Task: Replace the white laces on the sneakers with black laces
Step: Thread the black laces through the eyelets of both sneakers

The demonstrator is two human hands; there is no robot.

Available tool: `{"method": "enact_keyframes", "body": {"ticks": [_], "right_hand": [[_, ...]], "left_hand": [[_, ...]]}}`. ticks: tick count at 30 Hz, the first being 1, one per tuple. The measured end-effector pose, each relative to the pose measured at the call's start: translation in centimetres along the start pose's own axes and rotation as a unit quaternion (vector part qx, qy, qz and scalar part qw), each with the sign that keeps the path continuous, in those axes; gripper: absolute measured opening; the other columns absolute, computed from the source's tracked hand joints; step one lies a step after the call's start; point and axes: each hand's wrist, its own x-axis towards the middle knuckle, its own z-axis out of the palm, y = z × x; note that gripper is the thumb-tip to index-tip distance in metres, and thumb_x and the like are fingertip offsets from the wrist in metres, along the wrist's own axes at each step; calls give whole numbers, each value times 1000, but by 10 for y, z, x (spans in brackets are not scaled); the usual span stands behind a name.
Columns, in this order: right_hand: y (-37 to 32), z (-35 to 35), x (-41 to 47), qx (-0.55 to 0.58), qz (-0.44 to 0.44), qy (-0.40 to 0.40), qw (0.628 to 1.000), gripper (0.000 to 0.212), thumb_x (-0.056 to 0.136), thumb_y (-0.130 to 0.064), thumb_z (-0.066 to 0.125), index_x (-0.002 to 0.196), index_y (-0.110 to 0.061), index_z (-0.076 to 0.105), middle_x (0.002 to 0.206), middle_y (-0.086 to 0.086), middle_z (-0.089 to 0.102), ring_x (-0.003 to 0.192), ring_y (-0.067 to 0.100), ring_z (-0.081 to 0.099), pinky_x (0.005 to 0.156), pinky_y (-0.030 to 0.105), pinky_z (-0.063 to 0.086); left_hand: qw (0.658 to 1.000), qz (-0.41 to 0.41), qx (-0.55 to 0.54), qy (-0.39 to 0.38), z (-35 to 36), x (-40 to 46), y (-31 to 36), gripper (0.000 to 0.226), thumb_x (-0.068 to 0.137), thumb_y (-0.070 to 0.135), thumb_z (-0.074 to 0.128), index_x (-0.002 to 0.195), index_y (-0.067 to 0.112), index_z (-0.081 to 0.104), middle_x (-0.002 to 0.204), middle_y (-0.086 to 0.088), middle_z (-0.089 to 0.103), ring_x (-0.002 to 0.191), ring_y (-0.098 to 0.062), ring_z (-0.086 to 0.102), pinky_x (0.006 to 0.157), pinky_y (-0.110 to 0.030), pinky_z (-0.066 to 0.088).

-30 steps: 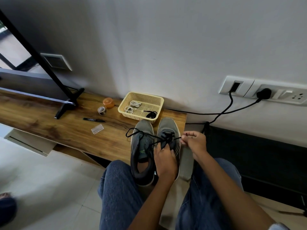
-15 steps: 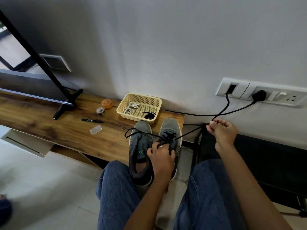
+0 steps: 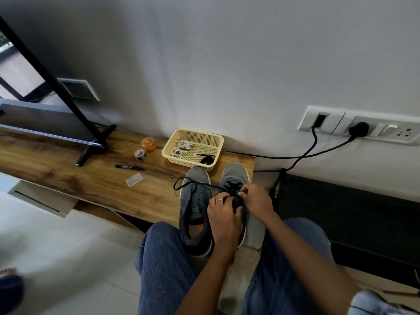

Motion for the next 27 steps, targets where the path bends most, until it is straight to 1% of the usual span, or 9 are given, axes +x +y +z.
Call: {"method": "enact_keyframes", "body": {"ticks": [4, 7, 9, 13, 16, 19, 21, 24, 27], "right_hand": [[5, 3, 2, 64, 20, -18, 998, 18, 92, -17, 55, 74, -15, 54, 75, 4, 61, 72, 20, 58, 64, 33, 45], [11, -4, 4, 150, 13, -70, 986, 30, 90, -9, 51, 60, -13, 46, 56, 5, 44, 54, 20, 42, 54, 30, 34], [16, -11, 2, 232, 37, -99, 967, 34, 91, -8, 52, 59, -13, 43, 55, 4, 39, 52, 16, 36, 53, 28, 30], [25, -21, -11, 397, 83, -150, 902, 16, 93, -12, 57, 78, -9, 59, 81, 6, 58, 72, 10, 52, 70, 23, 42], [28, -29, -20, 453, 76, -186, 869, 17, 92, -7, 57, 76, -11, 61, 104, 1, 60, 97, 12, 56, 87, 27, 43], [33, -33, -23, 490, 65, -217, 842, 21, 90, -3, 58, 72, -13, 62, 125, 1, 56, 108, 15, 54, 90, 31, 41], [35, -35, -26, 501, 61, -229, 833, 20, 89, -2, 57, 73, -13, 62, 134, 1, 52, 117, 17, 52, 92, 34, 40], [34, -41, -32, 512, 38, -249, 822, 19, 89, 2, 55, 75, -10, 60, 139, 2, 49, 128, 16, 45, 88, 27, 43], [35, -52, -37, 496, -5, -265, 827, 19, 87, 5, 56, 74, -8, 60, 142, 3, 47, 135, 14, 38, 100, 28, 39]], "left_hand": [[1000, -9, -13, -1, 0, 0, 0, 32, 74, 20, 79, 102, 8, 71, 109, -5, 63, 103, -26, 57, 87, -40, 51], [1000, -18, -13, 9, 1, 0, 1, 30, 73, 17, 79, 100, 8, 72, 106, -4, 62, 100, -26, 58, 87, -41, 52], [1000, -27, -12, 7, 2, 0, 2, 29, 75, 18, 77, 102, 9, 72, 107, -3, 61, 101, -25, 57, 90, -42, 50], [999, -34, -2, 7, 1, 0, 3, 27, 77, 21, 75, 103, 12, 71, 108, -3, 60, 107, -25, 54, 102, -46, 42], [998, -52, 11, 13, 2, -1, 3, 27, 76, 23, 76, 102, 16, 72, 111, -2, 61, 115, -28, 51, 103, -50, 36], [998, -69, 3, 7, 1, -1, 3, 29, 79, 24, 74, 106, 15, 71, 117, -3, 58, 116, -29, 48, 98, -51, 37], [997, -80, -12, -7, -1, -1, 3, 30, 83, 24, 71, 111, 14, 69, 123, -3, 55, 119, -29, 45, 98, -49, 38], [996, -84, -20, -12, -2, 0, 4, 30, 85, 23, 69, 113, 13, 68, 124, -3, 54, 120, -28, 44, 99, -47, 37], [996, -88, -18, -5, -3, 2, 4, 29, 84, 23, 70, 111, 13, 69, 123, -3, 54, 119, -28, 45, 98, -47, 38]]}}
